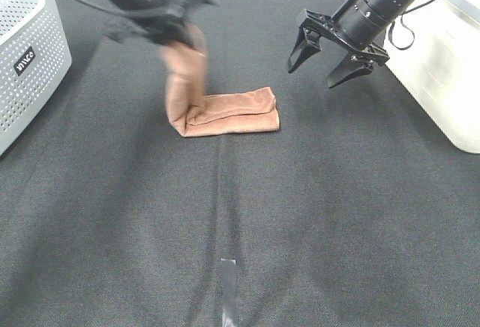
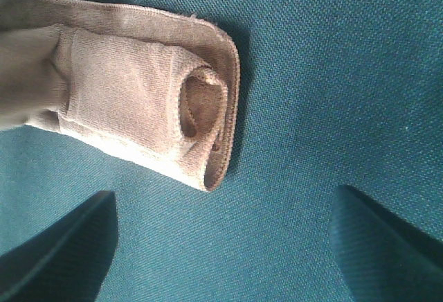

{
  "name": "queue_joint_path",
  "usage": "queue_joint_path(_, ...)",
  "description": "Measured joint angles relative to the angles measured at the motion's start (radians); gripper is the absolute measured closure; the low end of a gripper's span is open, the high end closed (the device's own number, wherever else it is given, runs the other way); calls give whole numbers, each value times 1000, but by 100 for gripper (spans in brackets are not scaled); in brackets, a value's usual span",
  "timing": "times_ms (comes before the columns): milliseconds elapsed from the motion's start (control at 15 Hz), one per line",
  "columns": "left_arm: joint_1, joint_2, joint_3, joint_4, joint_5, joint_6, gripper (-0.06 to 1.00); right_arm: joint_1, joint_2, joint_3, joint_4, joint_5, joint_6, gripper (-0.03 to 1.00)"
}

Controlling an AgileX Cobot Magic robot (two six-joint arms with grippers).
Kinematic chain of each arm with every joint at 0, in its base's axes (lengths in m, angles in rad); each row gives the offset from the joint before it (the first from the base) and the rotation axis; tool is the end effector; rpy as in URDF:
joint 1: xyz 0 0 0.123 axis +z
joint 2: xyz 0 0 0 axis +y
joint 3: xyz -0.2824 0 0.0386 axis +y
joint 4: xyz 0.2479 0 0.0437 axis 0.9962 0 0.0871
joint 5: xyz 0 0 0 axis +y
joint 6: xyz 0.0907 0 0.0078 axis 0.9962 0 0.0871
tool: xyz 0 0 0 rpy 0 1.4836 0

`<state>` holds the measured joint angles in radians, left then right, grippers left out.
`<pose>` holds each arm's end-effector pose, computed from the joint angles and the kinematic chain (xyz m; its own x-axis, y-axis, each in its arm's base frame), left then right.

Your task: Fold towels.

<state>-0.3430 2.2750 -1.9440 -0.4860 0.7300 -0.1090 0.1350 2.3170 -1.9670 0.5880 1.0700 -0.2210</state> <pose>0.4742 -0.1995 0.2055 -0.8919 -0.1510 -0.4263 0.0947 0.8593 -0.5026 0.4823 0.1102 0.1847 -0.9610 -0.0524 -0.2715 -0.1843 0.8531 0.4880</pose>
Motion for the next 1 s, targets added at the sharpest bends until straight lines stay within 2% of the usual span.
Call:
queue_joint_path(133, -30, 44, 0, -28, -54, -75, 83, 0, 0, 0, 0, 0, 0, 18)
queue_joint_path(200, -45, 61, 0, -40, -82, -106, 77, 0, 0, 0, 0, 0, 0, 18)
queue_joint_path(400, -82, 73, 0, -92, -171, -126, 46, 0, 0, 0, 0, 0, 0, 18)
queue_joint_path(467, -95, 73, -1, -160, -208, -127, 36, 0, 0, 0, 0, 0, 0, 18)
queue_joint_path(600, -99, 73, -1, -239, -211, -127, 32, 0, 0, 0, 0, 0, 0, 18)
queue_joint_path(733, -95, 67, -1, -257, -209, -96, 32, 0, 0, 0, 19, 12, 0, 18)
queue_joint_path(1000, -34, -18, -1, -164, -209, 41, 32, 19, 0, 0, 228, 42, -77, 18)
